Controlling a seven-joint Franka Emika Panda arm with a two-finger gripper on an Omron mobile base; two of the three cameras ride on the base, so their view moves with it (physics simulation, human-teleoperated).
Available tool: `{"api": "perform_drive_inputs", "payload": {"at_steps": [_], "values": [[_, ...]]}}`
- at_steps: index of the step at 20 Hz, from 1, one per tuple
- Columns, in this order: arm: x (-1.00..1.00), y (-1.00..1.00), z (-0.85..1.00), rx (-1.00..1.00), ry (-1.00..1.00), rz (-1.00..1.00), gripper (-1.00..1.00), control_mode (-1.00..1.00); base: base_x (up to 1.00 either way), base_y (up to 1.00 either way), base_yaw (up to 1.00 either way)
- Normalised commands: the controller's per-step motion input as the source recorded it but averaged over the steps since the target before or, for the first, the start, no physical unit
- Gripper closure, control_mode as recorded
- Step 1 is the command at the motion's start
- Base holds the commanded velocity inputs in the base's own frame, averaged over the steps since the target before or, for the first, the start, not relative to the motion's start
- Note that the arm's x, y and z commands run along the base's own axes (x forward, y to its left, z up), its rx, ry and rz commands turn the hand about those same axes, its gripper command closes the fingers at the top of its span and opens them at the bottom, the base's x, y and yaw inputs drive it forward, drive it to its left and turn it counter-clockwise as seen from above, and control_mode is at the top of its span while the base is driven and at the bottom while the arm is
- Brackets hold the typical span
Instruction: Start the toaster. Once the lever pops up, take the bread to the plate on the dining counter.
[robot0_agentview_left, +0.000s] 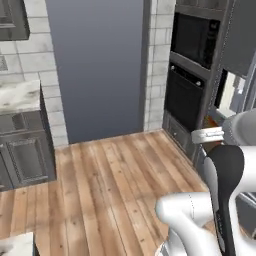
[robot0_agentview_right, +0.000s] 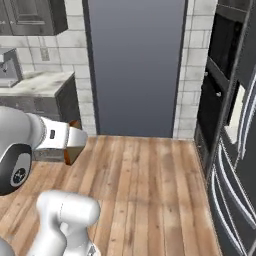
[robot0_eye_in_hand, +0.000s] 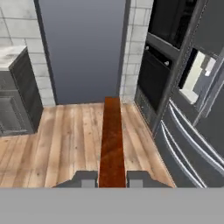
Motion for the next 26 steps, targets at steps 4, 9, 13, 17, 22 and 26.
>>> {"api": "perform_drive_inputs", "payload": {"at_steps": [4, 9, 13, 17, 22, 26], "values": [[0.0, 0.0, 0.0, 0.0, 0.0, 0.0, 1.0, 1.0, -0.06, 0.0, 1.0], [0.0, 0.0, 0.0, 0.0, 0.0, 0.0, 1.0, 1.0, -0.05, 0.06, 0.98], [0.0, 0.0, 0.0, 0.0, 0.0, 0.0, 1.0, 1.0, -0.04, 0.0, 0.98], [0.0, 0.0, 0.0, 0.0, 0.0, 0.0, 1.0, 1.0, -0.08, 0.0, 0.97], [0.0, 0.0, 0.0, 0.0, 0.0, 0.0, 1.0, 1.0, -0.15, 0.0, 0.96], [0.0, 0.0, 0.0, 0.0, 0.0, 0.0, 1.0, 1.0, -0.03, 0.0, 0.89]]}}
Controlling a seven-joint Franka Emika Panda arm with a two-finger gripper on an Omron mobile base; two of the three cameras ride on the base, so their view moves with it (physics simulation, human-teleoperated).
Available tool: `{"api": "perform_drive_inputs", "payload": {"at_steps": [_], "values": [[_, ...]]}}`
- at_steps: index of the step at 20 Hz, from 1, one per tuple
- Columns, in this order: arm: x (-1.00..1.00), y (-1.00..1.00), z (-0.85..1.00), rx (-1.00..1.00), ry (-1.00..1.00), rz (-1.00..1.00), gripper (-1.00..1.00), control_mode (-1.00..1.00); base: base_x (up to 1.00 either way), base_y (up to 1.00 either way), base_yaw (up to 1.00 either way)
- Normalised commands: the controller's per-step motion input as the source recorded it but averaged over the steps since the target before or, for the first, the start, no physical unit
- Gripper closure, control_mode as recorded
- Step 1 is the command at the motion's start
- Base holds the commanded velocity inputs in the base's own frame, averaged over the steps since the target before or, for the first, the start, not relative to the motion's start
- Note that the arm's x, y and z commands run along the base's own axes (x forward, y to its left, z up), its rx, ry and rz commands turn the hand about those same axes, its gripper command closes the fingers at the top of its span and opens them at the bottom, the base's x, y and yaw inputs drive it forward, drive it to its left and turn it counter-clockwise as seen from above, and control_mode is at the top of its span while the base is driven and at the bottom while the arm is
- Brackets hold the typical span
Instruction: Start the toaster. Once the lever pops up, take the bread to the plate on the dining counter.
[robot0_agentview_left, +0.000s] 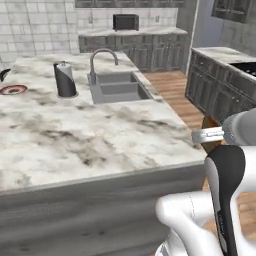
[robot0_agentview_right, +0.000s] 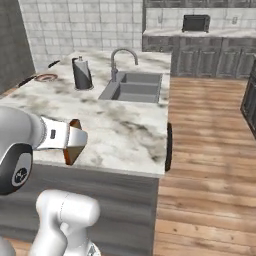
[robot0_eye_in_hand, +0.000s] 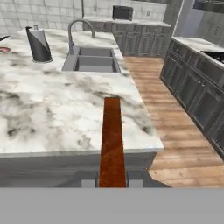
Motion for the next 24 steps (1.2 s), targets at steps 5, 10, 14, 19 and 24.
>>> {"api": "perform_drive_inputs", "payload": {"at_steps": [5, 10, 14, 19, 24], "values": [[0.0, 0.0, 0.0, 0.0, 0.0, 0.0, 1.0, 1.0, -0.03, -0.04, 0.79], [0.0, 0.0, 0.0, 0.0, 0.0, 0.0, 1.0, 1.0, -0.02, 0.29, 0.3], [0.0, 0.0, 0.0, 0.0, 0.0, 0.0, 1.0, 1.0, 0.02, 1.0, 0.02], [0.0, 0.0, 0.0, 0.0, 0.0, 0.0, 1.0, 1.0, 0.01, 1.0, 0.0], [0.0, 0.0, 0.0, 0.0, 0.0, 0.0, 1.0, 1.0, 0.0, 1.0, -0.01]]}}
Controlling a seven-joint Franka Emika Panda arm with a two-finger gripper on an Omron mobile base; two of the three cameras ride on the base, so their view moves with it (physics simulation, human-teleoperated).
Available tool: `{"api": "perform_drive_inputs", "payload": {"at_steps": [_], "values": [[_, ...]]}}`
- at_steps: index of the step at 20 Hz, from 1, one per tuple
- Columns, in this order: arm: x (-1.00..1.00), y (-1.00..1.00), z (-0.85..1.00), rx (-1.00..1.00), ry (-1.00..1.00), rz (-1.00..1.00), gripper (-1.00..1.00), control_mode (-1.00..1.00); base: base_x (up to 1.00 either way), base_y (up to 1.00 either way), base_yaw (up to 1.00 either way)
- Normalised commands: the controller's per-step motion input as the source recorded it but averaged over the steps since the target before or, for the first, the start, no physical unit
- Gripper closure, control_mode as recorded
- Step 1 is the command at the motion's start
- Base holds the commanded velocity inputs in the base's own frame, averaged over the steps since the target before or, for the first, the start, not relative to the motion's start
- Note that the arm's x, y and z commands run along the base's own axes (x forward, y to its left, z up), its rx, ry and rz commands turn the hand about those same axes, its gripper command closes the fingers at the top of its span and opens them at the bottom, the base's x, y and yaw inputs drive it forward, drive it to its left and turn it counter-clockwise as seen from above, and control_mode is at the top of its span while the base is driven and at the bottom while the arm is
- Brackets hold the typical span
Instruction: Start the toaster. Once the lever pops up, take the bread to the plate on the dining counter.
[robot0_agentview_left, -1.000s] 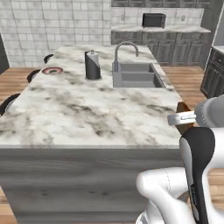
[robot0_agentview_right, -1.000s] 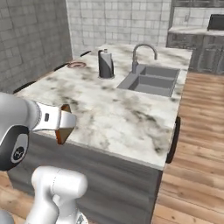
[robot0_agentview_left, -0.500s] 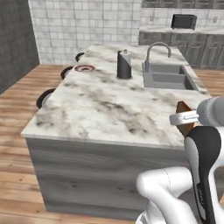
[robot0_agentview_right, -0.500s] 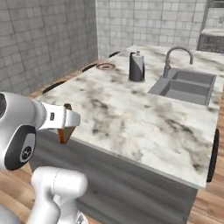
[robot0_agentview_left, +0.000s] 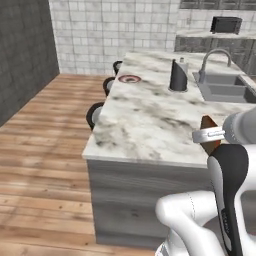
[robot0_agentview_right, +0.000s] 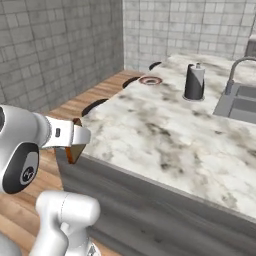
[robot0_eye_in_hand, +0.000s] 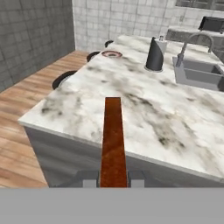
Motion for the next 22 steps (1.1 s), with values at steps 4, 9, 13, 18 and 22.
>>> {"api": "perform_drive_inputs", "payload": {"at_steps": [4, 9, 13, 18, 22], "values": [[0.0, 0.0, 0.0, 0.0, 0.0, 0.0, 1.0, 1.0, 0.01, 1.0, -0.05], [0.0, 0.0, 0.0, 0.0, 0.0, 0.0, 1.0, 1.0, 0.01, 1.0, -0.12], [0.0, 0.0, 0.0, 0.0, 0.0, 0.0, 1.0, 1.0, 0.0, 1.0, -0.22], [0.0, 0.0, 0.0, 0.0, 0.0, 0.0, 1.0, 1.0, 0.0, 1.0, -0.31], [0.0, 0.0, 0.0, 0.0, 0.0, 0.0, 1.0, 1.0, 0.0, 1.0, -0.37]]}}
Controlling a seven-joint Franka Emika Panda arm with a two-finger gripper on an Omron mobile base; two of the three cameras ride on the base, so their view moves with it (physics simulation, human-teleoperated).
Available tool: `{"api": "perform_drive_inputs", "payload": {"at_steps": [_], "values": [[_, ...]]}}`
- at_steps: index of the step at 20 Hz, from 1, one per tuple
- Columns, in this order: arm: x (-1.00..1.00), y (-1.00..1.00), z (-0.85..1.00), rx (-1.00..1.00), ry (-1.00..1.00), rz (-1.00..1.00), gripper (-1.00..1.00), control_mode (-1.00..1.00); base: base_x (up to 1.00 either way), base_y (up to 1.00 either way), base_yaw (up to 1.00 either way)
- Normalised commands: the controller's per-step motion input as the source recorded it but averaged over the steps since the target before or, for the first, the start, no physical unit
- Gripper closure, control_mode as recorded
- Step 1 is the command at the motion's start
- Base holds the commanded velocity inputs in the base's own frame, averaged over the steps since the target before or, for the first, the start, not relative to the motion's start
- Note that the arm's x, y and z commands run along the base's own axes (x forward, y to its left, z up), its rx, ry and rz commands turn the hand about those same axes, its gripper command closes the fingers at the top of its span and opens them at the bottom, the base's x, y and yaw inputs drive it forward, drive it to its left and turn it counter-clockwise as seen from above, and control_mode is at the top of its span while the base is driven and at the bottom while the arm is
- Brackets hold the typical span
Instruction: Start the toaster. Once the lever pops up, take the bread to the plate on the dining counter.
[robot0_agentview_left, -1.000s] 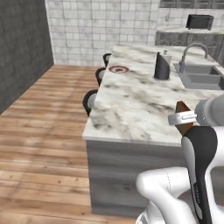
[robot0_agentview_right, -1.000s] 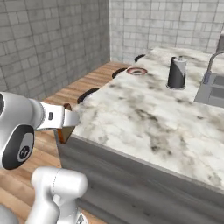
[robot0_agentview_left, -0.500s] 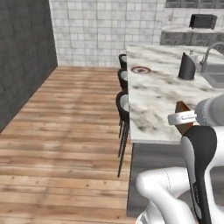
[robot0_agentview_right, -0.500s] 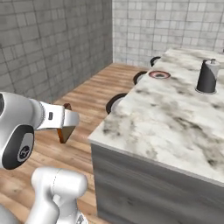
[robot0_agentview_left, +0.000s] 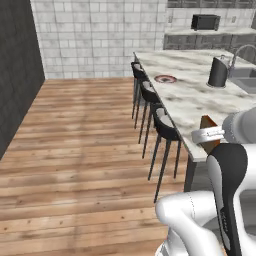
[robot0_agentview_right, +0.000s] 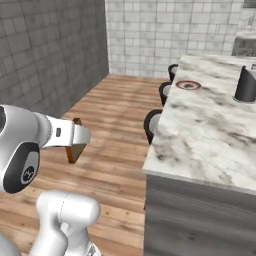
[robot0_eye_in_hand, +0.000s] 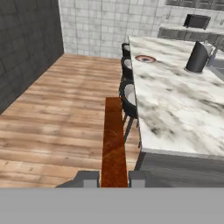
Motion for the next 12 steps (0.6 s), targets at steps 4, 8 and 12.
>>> {"api": "perform_drive_inputs", "payload": {"at_steps": [4, 8, 12], "values": [[0.0, 0.0, 0.0, 0.0, 0.0, 0.0, 1.0, 1.0, 0.0, 1.0, -0.43], [0.0, 0.0, 0.0, 0.0, 0.0, 0.0, 1.0, 1.0, 0.22, 1.0, -0.5], [0.0, 0.0, 0.0, 0.0, 0.0, 0.0, 1.0, 1.0, 0.42, 1.0, -0.51]]}}
